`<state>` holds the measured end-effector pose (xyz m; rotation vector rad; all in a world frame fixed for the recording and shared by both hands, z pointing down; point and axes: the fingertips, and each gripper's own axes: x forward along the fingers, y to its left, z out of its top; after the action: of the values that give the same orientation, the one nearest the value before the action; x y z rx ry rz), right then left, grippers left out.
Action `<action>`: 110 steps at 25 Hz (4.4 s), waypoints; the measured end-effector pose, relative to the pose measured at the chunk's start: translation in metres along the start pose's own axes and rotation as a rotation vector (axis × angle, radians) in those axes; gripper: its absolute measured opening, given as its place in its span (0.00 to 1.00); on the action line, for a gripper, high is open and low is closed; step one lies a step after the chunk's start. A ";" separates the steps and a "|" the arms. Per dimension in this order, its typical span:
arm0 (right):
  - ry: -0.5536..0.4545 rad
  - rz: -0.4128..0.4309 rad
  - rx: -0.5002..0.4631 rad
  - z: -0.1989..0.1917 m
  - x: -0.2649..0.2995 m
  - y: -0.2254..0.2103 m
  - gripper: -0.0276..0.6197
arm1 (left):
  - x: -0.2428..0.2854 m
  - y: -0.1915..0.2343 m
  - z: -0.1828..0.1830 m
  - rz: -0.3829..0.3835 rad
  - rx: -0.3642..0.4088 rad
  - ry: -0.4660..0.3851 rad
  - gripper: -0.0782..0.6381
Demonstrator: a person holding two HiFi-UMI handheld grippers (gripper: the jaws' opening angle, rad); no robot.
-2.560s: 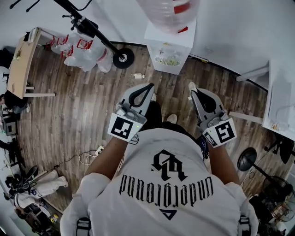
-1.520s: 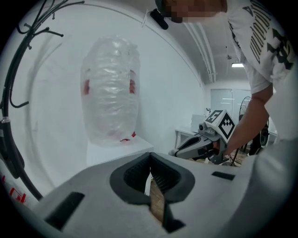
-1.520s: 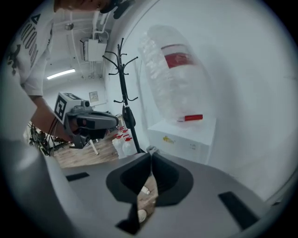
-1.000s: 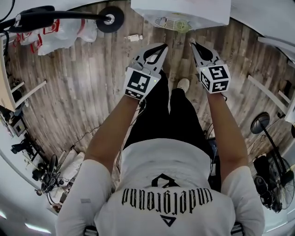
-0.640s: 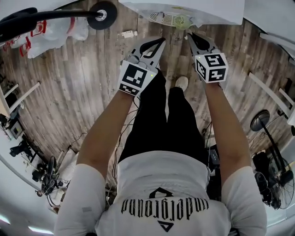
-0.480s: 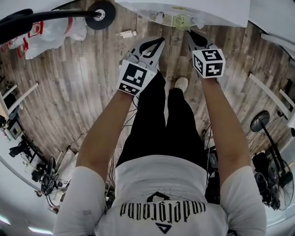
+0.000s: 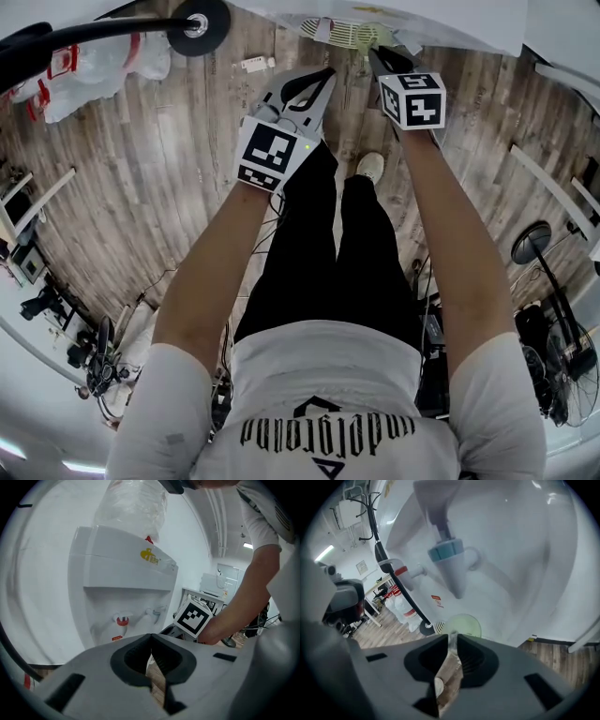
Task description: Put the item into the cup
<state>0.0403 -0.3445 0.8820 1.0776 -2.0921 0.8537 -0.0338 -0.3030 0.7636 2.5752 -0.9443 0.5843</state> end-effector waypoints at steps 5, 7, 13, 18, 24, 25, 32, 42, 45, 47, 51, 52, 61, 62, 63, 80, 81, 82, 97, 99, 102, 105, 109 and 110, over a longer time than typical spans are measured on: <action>0.012 -0.014 0.014 -0.001 0.001 0.000 0.24 | -0.002 0.005 0.000 0.007 -0.010 0.001 0.12; 0.013 -0.012 0.007 -0.002 -0.003 0.003 0.26 | -0.004 0.005 0.003 0.004 -0.004 0.001 0.12; -0.015 -0.009 0.008 0.001 -0.032 0.011 0.28 | -0.016 -0.003 0.018 0.007 0.007 -0.003 0.12; -0.064 0.008 -0.020 0.015 -0.076 0.028 0.28 | -0.040 -0.015 0.040 0.029 0.025 -0.022 0.12; -0.180 0.025 -0.047 0.048 -0.163 0.045 0.26 | -0.078 -0.040 0.077 0.088 0.059 -0.037 0.12; -0.199 0.026 -0.056 0.054 -0.180 0.048 0.25 | -0.084 -0.046 0.086 0.090 0.060 -0.048 0.12; -0.328 0.059 -0.125 0.088 -0.295 0.076 0.19 | -0.133 -0.101 0.159 0.071 0.117 -0.137 0.12; -0.537 0.114 -0.281 0.131 -0.453 0.121 0.12 | -0.200 -0.178 0.252 0.068 0.146 -0.300 0.12; -0.588 0.120 -0.328 0.140 -0.488 0.135 0.09 | -0.216 -0.202 0.278 0.037 0.154 -0.341 0.12; -0.624 0.126 -0.357 0.143 -0.511 0.144 0.08 | -0.227 -0.218 0.294 0.030 0.153 -0.359 0.12; -0.686 0.143 -0.369 0.149 -0.552 0.154 0.05 | -0.250 -0.241 0.324 0.027 0.134 -0.415 0.12; -0.701 0.147 -0.372 0.150 -0.561 0.156 0.05 | -0.255 -0.246 0.329 0.029 0.133 -0.427 0.12; -0.749 0.185 -0.423 0.142 -0.603 0.169 0.05 | -0.282 -0.278 0.333 0.054 0.147 -0.444 0.12; -0.750 0.190 -0.426 0.141 -0.605 0.171 0.05 | -0.283 -0.280 0.334 0.056 0.148 -0.445 0.12; -0.751 0.195 -0.429 0.140 -0.607 0.172 0.05 | -0.285 -0.283 0.335 0.057 0.151 -0.447 0.12; -0.796 0.207 -0.444 0.124 -0.631 0.231 0.05 | -0.339 -0.306 0.332 0.029 0.196 -0.447 0.12; -0.801 0.198 -0.441 0.124 -0.631 0.237 0.05 | -0.344 -0.304 0.330 0.019 0.202 -0.446 0.12; -0.805 0.187 -0.438 0.123 -0.631 0.243 0.05 | -0.349 -0.302 0.329 0.008 0.207 -0.445 0.12; -0.840 0.021 -0.377 0.110 -0.623 0.358 0.05 | -0.464 -0.257 0.286 -0.137 0.220 -0.424 0.12; -0.844 0.000 -0.374 0.105 -0.620 0.375 0.05 | -0.480 -0.250 0.278 -0.142 0.222 -0.418 0.12; -0.850 -0.023 -0.365 0.100 -0.615 0.401 0.05 | -0.502 -0.240 0.266 -0.152 0.221 -0.413 0.12; -0.856 -0.036 -0.353 0.095 -0.610 0.423 0.05 | -0.523 -0.231 0.254 -0.151 0.219 -0.414 0.12; -0.854 -0.042 -0.351 0.088 -0.605 0.443 0.05 | -0.542 -0.225 0.241 -0.145 0.217 -0.414 0.12; -0.854 -0.041 -0.354 0.087 -0.605 0.447 0.05 | -0.546 -0.225 0.239 -0.144 0.213 -0.415 0.12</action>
<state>-0.0770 0.0613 0.2543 1.4217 -2.7337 -0.0626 -0.2003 0.0443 0.2565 2.9962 -0.8421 0.1132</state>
